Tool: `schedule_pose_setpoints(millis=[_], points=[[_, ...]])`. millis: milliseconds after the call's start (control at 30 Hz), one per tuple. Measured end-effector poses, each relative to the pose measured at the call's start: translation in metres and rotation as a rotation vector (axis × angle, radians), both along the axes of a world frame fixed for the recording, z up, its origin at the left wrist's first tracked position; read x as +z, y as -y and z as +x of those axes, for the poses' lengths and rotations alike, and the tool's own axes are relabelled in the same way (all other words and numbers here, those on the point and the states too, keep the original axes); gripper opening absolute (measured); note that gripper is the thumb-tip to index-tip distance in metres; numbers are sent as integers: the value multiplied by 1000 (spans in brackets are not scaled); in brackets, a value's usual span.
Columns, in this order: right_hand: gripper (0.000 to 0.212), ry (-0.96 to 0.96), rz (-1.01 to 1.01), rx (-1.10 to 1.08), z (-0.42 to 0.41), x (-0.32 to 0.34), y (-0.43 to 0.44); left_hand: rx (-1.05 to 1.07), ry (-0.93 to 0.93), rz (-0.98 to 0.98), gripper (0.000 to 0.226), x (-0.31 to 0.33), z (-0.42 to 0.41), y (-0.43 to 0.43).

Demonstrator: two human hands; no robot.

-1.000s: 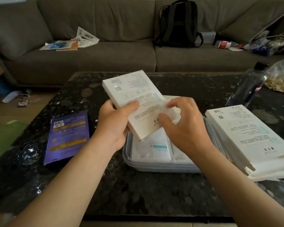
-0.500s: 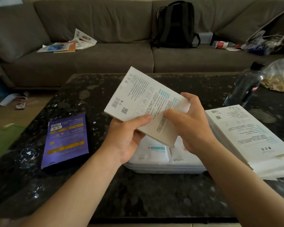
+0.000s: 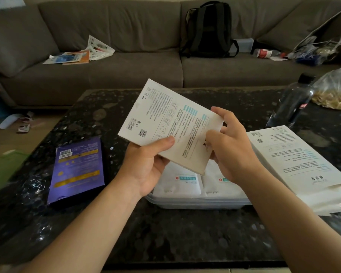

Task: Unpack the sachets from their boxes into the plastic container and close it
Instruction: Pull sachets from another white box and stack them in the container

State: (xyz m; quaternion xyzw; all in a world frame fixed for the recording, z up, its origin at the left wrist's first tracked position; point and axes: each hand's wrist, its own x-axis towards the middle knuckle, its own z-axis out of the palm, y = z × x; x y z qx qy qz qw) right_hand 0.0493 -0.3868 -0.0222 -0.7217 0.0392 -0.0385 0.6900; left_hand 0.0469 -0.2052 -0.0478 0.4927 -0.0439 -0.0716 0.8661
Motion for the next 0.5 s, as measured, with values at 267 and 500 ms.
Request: schedule_pose_setpoints(millis=[267,500], points=[[69,-11,49,24,-2,-1,-2,23,31,10,63,-3,4,-5],[78,21,-151,-83,0,-6,-8,46,59,23,66,-3,2,-2]])
